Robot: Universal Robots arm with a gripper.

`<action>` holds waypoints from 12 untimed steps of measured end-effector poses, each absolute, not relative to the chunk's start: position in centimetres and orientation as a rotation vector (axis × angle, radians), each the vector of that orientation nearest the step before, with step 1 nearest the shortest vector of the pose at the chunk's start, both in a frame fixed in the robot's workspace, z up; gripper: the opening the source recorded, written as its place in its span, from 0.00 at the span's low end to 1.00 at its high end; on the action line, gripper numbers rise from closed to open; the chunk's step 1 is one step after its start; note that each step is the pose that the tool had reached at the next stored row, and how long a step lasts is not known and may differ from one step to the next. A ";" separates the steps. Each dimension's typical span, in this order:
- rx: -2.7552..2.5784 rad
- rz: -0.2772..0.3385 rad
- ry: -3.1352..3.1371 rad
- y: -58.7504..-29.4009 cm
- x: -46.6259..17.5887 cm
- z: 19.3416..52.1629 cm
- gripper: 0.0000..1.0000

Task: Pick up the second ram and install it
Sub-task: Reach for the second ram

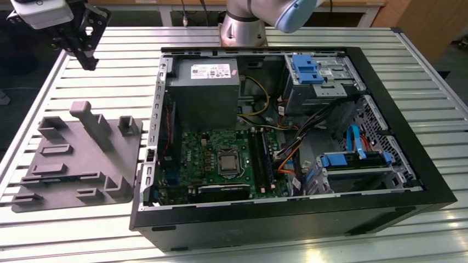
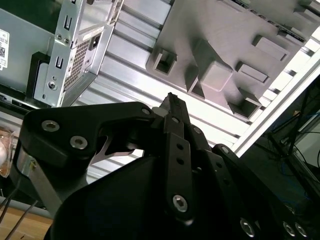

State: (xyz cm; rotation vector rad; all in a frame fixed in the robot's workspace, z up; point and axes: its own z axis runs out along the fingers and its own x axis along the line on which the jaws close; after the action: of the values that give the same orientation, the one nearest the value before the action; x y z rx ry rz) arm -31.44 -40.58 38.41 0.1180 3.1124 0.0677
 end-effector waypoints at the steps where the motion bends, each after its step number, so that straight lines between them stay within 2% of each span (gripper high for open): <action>1: 0.118 0.068 3.112 -40.6 -31.5 38.4 0.11; 12: 0.118 0.068 3.112 -40.6 -31.8 38.4 0.11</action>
State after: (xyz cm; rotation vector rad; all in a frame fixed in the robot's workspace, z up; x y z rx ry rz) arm -31.82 -40.58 38.39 0.1180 3.1124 0.0677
